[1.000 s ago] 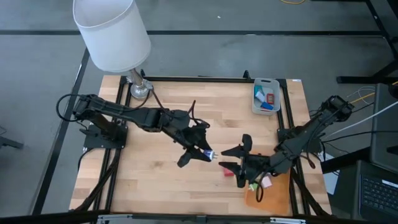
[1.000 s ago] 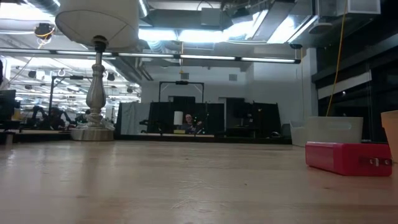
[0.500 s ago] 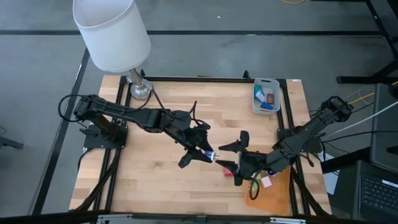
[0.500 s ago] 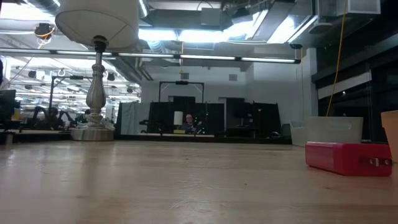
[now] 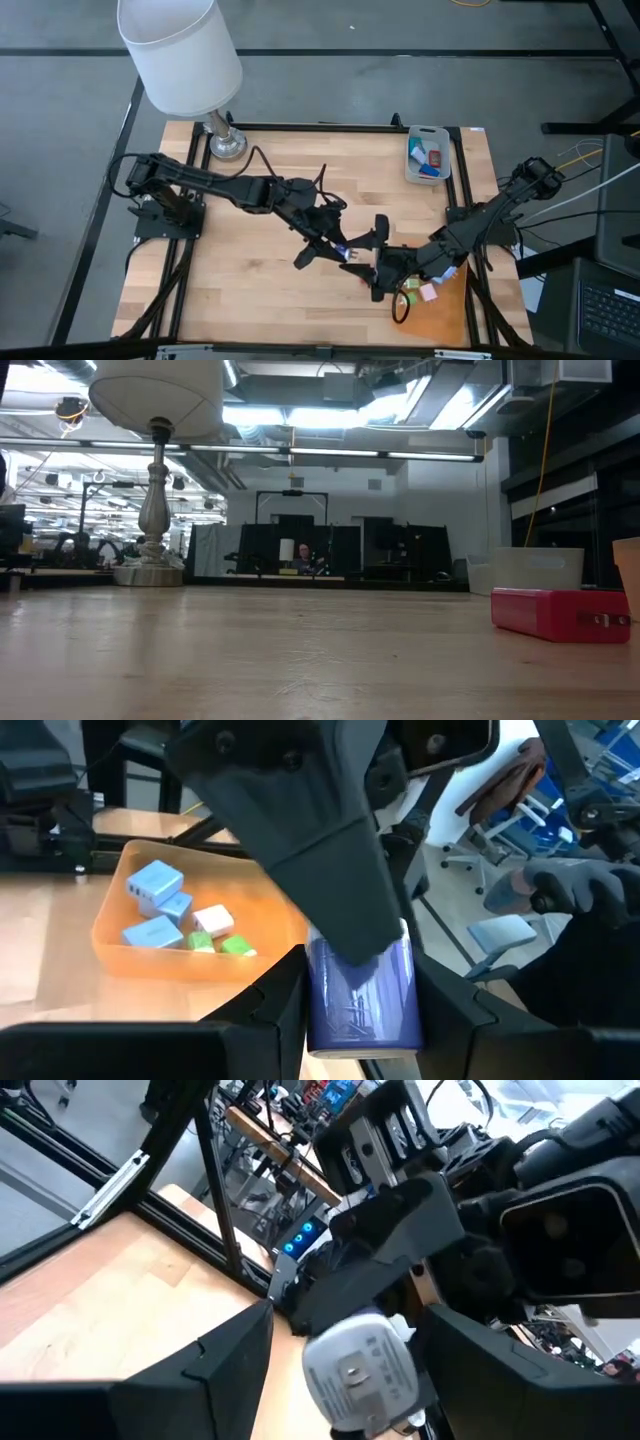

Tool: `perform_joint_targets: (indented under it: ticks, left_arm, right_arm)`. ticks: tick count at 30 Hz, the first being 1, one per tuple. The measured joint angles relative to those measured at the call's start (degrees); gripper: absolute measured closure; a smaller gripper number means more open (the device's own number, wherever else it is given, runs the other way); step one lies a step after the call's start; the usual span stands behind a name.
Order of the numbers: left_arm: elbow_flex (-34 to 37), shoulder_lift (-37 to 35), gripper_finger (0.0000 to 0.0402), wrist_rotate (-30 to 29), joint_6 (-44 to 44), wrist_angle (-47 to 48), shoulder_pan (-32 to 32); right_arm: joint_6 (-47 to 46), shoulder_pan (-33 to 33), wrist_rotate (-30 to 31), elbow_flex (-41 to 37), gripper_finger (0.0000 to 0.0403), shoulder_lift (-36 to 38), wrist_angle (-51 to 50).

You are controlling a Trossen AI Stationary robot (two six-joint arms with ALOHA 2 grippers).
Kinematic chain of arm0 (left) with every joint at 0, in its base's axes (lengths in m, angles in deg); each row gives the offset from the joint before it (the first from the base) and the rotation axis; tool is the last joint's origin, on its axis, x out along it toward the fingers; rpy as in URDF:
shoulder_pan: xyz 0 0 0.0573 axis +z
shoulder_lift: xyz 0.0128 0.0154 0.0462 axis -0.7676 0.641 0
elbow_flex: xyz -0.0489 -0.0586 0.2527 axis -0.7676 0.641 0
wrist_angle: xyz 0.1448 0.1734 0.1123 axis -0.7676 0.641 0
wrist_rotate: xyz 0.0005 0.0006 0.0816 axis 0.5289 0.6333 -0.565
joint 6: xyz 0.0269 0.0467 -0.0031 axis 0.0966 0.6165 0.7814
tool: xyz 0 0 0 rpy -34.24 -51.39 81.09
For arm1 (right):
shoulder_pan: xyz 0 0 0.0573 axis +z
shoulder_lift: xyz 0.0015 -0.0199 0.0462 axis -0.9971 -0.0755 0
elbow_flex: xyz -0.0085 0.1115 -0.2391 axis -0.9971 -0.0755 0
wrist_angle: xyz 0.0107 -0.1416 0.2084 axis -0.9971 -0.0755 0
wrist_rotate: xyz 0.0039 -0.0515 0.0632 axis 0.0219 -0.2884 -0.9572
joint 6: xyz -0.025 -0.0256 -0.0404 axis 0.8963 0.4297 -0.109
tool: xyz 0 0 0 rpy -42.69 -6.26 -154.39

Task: Pick & Place Office items
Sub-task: Put the violet charger adapter into the orange bin

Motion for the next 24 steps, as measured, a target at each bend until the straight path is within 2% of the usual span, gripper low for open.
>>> perform_joint_targets:
  ticks: [7, 16, 24]
  left_arm:
    - [0.0, 0.0, 0.0277, 1.01, 0.0, -0.85, 0.55]
    - [0.0, 0.0, 0.0277, 2.89, -0.14, -1.7, 0.55]
    - [0.02, 0.0, 0.0276, 2.95, -0.11, -2.31, 0.49]
  right_arm:
    - [-0.17, -0.02, 0.07, 0.0, 0.0161, 0.0, -0.02]
    - [-1.07, -0.06, 0.26, 0.0, 0.0232, 0.0, 0.04]
    - [0.32, -0.06, 0.26, 0.0, 0.0254, 0.02, 0.09]
